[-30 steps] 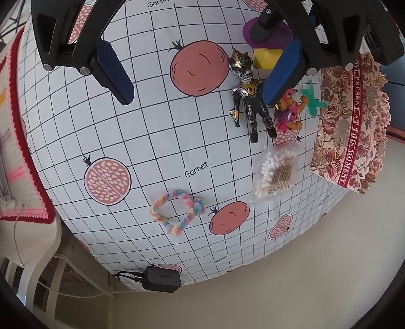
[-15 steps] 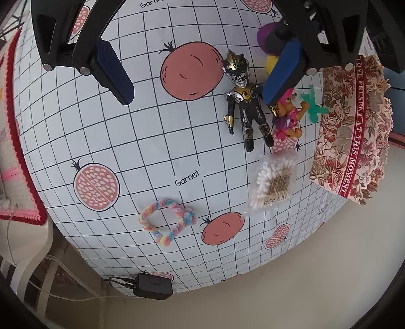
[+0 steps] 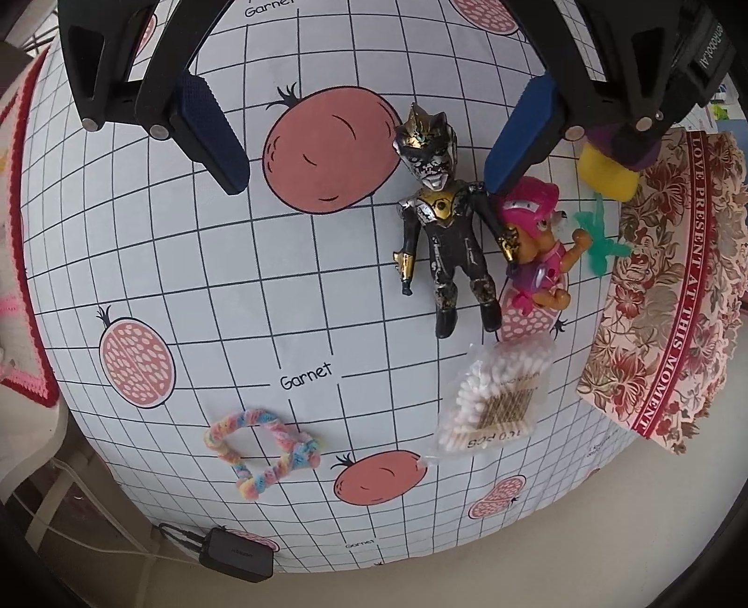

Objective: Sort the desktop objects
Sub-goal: 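Grasp the purple yellow-capped toy with the left gripper while the right gripper grasps the black-gold figure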

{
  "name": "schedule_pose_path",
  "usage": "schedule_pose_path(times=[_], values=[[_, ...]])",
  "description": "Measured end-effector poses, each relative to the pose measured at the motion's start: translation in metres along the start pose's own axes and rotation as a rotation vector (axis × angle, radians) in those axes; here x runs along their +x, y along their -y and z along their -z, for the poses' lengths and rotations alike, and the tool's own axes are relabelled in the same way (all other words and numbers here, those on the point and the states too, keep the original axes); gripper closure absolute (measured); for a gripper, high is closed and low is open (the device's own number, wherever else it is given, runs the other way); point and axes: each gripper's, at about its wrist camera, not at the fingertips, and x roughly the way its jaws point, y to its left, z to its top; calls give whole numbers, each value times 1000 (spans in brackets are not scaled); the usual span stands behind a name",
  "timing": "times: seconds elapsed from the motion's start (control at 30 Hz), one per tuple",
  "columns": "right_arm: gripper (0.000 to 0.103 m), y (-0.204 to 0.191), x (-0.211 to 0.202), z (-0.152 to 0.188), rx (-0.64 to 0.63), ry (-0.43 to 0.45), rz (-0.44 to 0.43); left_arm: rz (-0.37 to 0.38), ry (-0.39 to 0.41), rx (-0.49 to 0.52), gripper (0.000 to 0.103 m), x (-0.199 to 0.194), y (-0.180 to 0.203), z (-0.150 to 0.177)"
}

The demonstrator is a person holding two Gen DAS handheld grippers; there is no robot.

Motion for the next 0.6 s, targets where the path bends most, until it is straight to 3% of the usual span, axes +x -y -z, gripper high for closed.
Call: schedule_pose_path(times=[0.2,0.43,0.6], values=[[22,-13,2,3,-59,3,11,10,0,-6,32,0,-2,-3],[54,-21,5,8,-100,1,-17,7,4,-15,31,0,-3,-2],[64,-21,3,9,-103,9,-34,8,3,-13,32,-1,-4,-2]])
